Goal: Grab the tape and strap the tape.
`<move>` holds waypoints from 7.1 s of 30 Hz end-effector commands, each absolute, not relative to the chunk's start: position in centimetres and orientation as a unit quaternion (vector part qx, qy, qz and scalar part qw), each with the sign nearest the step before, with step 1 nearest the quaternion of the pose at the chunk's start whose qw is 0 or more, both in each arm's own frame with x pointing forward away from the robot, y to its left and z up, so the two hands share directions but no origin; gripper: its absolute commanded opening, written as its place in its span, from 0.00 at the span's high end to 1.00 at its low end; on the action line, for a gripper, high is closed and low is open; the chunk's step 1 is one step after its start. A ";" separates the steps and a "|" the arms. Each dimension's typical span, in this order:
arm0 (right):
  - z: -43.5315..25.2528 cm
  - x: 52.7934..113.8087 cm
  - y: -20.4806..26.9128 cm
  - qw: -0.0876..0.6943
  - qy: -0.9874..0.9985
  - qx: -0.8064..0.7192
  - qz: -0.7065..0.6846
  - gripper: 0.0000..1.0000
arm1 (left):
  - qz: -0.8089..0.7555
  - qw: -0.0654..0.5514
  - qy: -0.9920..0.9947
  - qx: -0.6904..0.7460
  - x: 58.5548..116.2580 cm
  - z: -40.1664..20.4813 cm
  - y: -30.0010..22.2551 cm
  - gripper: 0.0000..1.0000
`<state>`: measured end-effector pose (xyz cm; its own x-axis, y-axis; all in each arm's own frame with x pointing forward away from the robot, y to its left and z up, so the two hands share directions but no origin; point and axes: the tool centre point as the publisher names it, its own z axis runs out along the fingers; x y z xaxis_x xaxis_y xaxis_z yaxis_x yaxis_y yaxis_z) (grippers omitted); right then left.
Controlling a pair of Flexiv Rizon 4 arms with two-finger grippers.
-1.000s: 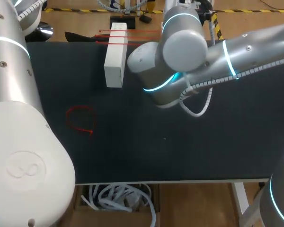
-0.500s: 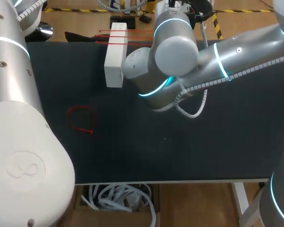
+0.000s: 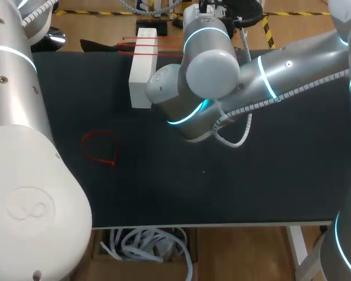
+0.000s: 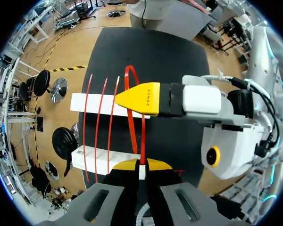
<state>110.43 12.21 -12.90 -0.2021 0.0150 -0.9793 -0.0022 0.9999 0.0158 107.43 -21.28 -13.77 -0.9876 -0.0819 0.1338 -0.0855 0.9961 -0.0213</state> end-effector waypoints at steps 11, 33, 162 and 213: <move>-13.4 109.7 12.7 0.626 0.780 -0.005 0.006 1.00 | 0.011 0.069 -0.997 0.042 107.6 -13.6 -21.4 1.00; -13.7 109.7 13.2 0.622 0.783 -0.010 -0.001 1.00 | 0.011 0.069 -0.997 0.042 107.6 -13.6 -21.4 1.00; -14.0 108.9 16.7 0.615 0.785 -0.041 0.064 1.00 | 0.011 0.069 -0.997 0.042 107.6 -13.6 -21.4 1.00; -15.4 104.3 4.5 0.573 0.811 -0.035 0.112 0.76 | 0.011 0.069 -0.997 0.042 107.6 -13.6 -21.4 1.00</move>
